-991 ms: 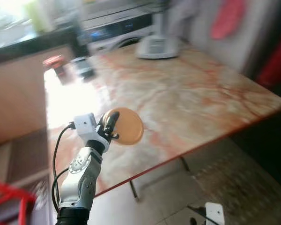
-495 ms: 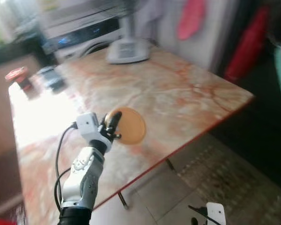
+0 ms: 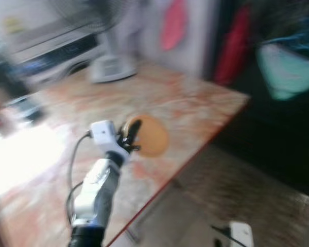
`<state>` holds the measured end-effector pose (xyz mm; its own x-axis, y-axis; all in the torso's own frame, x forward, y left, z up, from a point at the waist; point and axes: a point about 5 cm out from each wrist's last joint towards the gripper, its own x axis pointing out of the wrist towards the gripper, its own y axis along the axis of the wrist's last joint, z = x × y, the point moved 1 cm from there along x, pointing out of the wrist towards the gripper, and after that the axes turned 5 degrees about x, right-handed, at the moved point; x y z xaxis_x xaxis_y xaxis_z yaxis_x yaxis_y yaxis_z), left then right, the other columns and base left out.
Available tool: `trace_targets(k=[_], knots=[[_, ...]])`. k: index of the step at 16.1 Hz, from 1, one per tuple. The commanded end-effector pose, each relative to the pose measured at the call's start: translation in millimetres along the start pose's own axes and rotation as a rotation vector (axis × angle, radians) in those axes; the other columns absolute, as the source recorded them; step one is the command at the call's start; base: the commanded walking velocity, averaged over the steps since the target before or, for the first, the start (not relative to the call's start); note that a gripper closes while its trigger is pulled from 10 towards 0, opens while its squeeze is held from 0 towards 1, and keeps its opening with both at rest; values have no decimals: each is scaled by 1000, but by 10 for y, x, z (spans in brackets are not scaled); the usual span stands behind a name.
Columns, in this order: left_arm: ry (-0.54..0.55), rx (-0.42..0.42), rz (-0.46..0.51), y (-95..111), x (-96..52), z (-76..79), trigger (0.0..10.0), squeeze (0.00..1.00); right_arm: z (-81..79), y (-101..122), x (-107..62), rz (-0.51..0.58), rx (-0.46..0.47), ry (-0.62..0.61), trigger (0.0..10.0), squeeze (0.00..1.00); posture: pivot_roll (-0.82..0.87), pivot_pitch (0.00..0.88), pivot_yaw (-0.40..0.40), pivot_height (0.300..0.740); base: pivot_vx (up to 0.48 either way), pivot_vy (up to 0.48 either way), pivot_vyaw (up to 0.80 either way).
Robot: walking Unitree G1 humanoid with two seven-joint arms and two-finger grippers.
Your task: Restocking fridge
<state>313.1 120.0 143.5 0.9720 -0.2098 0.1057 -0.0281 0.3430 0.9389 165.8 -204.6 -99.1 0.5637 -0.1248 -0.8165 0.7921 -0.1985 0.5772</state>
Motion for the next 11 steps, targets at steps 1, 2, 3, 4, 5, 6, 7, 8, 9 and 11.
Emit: trace_targets(k=[1, 2, 3, 4, 5, 6, 7, 8, 9, 11], knots=[[12, 13, 13, 31, -3, -26, 10000, 0, 0, -99, -18, -32, 7, -1, 10000, 0, -80, 0, 151, 740, 0, 0, -788], [10, 11, 13, 30, -4, -27, 10000, 0, -1, -100, -18, -33, 6, -1, 10000, 0, -80, 0, 151, 740, 0, 0, -788], [9, 8, 15, 33, -3, -28, 10000, 0, -2, -99, -18, -33, 6, -1, 10000, 0, -79, 0, 151, 740, 0, 0, -788], [8, 6, 16, 32, -2, -27, 10000, 0, -2, -99, -18, -33, 6, -1, 10000, 0, -78, 0, 151, 740, 0, 0, -788], [9, 5, 16, 31, -1, -26, 10000, 0, -3, -100, -18, -33, 5, -1, 10000, 0, -78, 0, 151, 740, 0, 0, -788], [8, 5, 15, 29, -2, -26, 10000, 0, -3, -99, -17, -34, 3, 0, 10000, 0, -80, 0, 150, 740, 0, 0, -788], [8, 4, 15, 27, -3, -25, 10000, 0, -3, -97, -17, -34, 1, 0, 10000, 0, -80, 0, 150, 740, 0, 0, -788], [11, -2, 19, 24, 4, -14, 10000, 0, 9, -88, -16, -32, -3, 0, 10000, 0, -83, 0, 136, 740, 0, 0, -788], [15, -6, 21, 16, 7, -11, 10000, 0, 20, -79, -14, -32, -14, 1, 10000, 0, -86, 0, 126, 740, 0, 0, -788], [32, -19, 29, -8, 1, -12, 10000, 0, 63, -61, -14, -31, -33, -1, 10000, 0, -89, 0, 95, 740, 0, 0, -788]])
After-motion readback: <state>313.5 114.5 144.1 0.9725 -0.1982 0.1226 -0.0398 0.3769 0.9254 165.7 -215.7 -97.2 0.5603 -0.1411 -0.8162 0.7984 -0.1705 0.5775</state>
